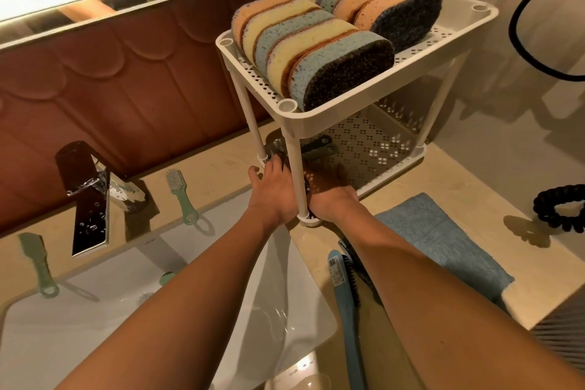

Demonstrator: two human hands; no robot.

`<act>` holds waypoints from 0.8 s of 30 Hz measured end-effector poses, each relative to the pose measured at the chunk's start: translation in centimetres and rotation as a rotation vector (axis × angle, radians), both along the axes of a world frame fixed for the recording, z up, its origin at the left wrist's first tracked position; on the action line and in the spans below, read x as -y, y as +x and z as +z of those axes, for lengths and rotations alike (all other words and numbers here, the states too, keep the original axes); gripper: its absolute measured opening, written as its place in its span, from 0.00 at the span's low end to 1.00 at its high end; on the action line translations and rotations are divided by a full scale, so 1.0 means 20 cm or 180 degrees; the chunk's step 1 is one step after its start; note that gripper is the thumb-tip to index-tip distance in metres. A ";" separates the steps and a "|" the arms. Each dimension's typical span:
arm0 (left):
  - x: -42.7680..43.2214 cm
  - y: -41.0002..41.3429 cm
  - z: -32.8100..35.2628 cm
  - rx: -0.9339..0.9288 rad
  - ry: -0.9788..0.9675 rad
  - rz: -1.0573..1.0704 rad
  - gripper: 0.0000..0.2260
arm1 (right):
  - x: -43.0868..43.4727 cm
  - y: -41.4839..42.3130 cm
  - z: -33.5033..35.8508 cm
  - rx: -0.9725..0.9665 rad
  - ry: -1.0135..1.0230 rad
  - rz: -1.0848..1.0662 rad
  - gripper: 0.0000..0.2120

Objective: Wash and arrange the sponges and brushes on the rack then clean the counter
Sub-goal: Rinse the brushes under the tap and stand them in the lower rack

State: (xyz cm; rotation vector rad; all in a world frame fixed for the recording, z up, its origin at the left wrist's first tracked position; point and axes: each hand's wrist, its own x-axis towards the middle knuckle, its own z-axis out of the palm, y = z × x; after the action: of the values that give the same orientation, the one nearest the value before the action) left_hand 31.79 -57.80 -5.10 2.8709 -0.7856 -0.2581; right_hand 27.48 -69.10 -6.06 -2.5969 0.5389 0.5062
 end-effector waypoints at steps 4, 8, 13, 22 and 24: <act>0.00 0.00 -0.01 0.0087 0.0050 -0.0042 0.29 | -0.02 0.00 0.02 0.0231 0.0020 -0.0221 0.19; 0.01 0.00 0.00 0.0030 0.0082 -0.0042 0.29 | -0.02 -0.01 0.01 0.0102 -0.0026 -0.0077 0.22; 0.01 0.00 0.03 -0.0032 0.0175 -0.0114 0.32 | -0.01 -0.02 0.03 -0.0191 -0.0129 0.0140 0.21; 0.02 0.01 0.04 -0.0149 0.0435 -0.0131 0.36 | 0.00 -0.02 0.04 -0.0215 -0.0396 0.0515 0.20; 0.02 0.00 0.05 -0.0178 0.0429 -0.0093 0.36 | 0.00 -0.01 0.03 -0.0316 -0.0429 0.0574 0.20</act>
State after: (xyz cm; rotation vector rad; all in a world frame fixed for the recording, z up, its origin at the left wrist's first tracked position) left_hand 31.88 -58.15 -4.17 2.9638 -0.8308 -0.4083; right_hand 27.22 -69.06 -5.40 -2.7763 0.3840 0.6822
